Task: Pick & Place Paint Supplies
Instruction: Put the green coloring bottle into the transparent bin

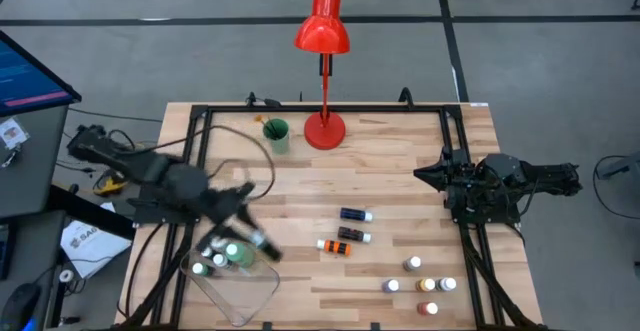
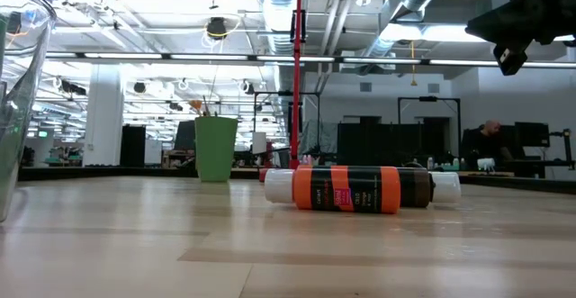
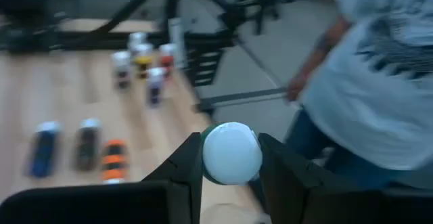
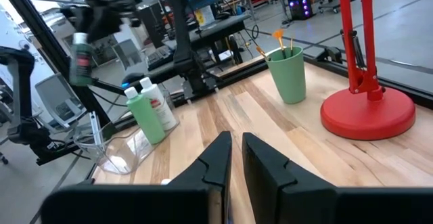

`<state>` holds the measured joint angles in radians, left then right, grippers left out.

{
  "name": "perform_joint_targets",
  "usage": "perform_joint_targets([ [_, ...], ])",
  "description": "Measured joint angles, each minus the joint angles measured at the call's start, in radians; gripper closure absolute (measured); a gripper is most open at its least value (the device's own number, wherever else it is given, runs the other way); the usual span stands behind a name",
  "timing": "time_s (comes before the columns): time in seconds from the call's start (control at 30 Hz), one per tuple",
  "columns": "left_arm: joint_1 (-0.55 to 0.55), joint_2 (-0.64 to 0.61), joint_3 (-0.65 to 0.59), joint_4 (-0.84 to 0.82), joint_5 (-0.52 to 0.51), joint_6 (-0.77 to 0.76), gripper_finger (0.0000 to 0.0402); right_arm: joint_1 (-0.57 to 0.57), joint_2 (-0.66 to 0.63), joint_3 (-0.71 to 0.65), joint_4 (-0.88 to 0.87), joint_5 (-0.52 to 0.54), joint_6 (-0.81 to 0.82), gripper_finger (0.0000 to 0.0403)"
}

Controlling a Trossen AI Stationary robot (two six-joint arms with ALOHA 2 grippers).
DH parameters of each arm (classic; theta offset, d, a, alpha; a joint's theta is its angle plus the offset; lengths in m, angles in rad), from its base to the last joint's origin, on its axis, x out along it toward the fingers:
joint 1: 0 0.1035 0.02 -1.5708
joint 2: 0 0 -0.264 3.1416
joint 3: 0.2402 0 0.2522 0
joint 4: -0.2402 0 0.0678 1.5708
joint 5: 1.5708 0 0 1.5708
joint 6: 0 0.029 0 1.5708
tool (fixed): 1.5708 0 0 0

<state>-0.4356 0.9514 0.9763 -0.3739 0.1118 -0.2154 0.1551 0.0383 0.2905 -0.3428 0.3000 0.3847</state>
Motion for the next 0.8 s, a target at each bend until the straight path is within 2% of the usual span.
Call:
perform_joint_targets([
  [0.2,-0.321,-0.015,0.0,-0.003,-0.274,-0.123,0.0306,0.0,0.0,0.0,0.0,0.0,0.0,0.0369],
  [0.37,-0.518,0.04,0.0,-0.046,-0.426,-0.144,0.0305,0.0,0.0,0.0,0.0,0.0,0.0,0.0369],
  [0.5,-0.609,0.084,0.0,-0.142,-0.483,-0.237,0.0305,0.0,0.0,0.0,0.0,0.0,0.0,0.0369],
  [0.8,-0.74,0.143,-0.002,-0.37,-0.487,-0.374,0.0305,0.0,0.0,0.0,0.0,0.0,0.0,0.0369],
])
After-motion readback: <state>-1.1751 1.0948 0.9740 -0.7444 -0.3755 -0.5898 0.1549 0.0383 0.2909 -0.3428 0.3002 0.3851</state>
